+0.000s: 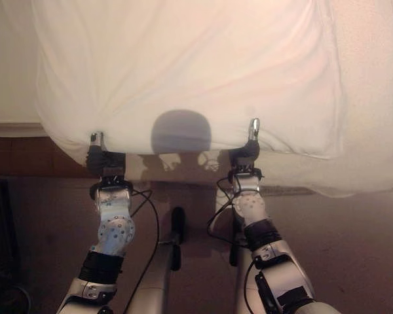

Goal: Make the bed

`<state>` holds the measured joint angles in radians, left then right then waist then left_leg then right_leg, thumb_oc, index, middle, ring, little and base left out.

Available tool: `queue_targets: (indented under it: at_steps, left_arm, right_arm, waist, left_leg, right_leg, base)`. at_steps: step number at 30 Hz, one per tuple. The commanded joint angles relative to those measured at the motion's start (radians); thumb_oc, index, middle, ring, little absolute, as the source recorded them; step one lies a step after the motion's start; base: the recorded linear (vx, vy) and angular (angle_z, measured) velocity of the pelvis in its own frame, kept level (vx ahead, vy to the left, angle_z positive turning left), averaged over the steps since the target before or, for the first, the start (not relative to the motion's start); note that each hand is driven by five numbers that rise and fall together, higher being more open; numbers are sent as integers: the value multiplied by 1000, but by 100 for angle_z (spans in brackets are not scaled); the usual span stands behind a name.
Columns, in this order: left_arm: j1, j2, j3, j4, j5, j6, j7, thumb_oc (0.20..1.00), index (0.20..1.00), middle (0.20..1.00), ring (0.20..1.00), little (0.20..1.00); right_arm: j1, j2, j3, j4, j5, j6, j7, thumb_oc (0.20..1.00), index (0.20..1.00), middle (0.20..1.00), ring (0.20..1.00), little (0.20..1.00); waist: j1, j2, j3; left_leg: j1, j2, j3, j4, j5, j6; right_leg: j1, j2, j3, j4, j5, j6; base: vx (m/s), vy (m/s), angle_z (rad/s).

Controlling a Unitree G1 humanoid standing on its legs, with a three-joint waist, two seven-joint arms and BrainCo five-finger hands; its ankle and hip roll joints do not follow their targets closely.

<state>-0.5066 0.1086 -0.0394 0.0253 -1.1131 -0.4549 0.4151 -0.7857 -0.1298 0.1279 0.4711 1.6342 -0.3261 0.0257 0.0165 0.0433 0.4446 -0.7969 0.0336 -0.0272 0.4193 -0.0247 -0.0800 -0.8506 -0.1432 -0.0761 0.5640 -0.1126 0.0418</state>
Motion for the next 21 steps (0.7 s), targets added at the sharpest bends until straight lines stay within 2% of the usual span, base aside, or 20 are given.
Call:
queue_targets:
  at_steps: [1, 11, 13, 14, 15, 21]
  left_arm:
    - [107, 91, 193, -85, 96, -94, 44, 200, 200, 200, 200, 200]
    - [109, 112, 265, -21, 101, -102, 81, 200, 200, 200, 200, 200]
    - [112, 114, 276, -11, 103, -103, 83, 200, 200, 200, 200, 200]
    - [113, 114, 276, -11, 102, -104, 82, 200, 200, 200, 200, 200]
    - [114, 114, 280, -8, 100, -107, 84, 200, 200, 200, 200, 200]
    - [117, 115, 302, 21, 100, -110, 97, 200, 200, 200, 200, 200]
  right_arm:
    - [16, -69, -119, -86, -28, -74, -10, 1000, 1000, 1000, 1000, 1000]
    - [26, -125, -143, -67, -46, -58, -11, 1000, 1000, 1000, 1000, 1000]
    - [28, -129, -146, -68, -42, -60, -6, 495, 495, 495, 495, 495]
    - [28, -129, -146, -68, -41, -60, -5, 495, 495, 495, 495, 495]
    - [29, -138, -150, -70, -45, -61, -4, 200, 200, 200, 200, 200]
    - [43, -144, -160, -85, -47, -59, 5, 200, 200, 200, 200, 200]
  waist:
    - [26, 25, -100]
    - [19, 21, -106]
    - [18, 21, -105]
    - [18, 21, -105]
    - [17, 22, -106]
    - [12, 23, -108]
  left_leg:
    - [-51, -54, 14, 18, -29, 62]
    - [-52, -47, 22, 10, -18, 58]
    - [-52, -48, 22, 10, -17, 58]
    - [-52, -48, 22, 10, -16, 58]
    - [-51, -48, 21, 7, -13, 55]
    - [-49, -45, 22, 7, -13, 54]
  right_leg:
    - [-4, 23, 6, -107, 69, 66]
    - [-10, 24, 9, -111, 76, 65]
    - [-9, 26, 10, -109, 76, 65]
    - [-9, 26, 10, -109, 76, 65]
    - [-8, 26, 10, -110, 76, 65]
    - [-8, 28, 7, -107, 74, 62]
  base:
    - [0, 0, 0]
    - [0, 0, 0]
    - [0, 0, 0]
    - [-5, -10, -4]
    - [0, 0, 0]
    - [0, 0, 0]
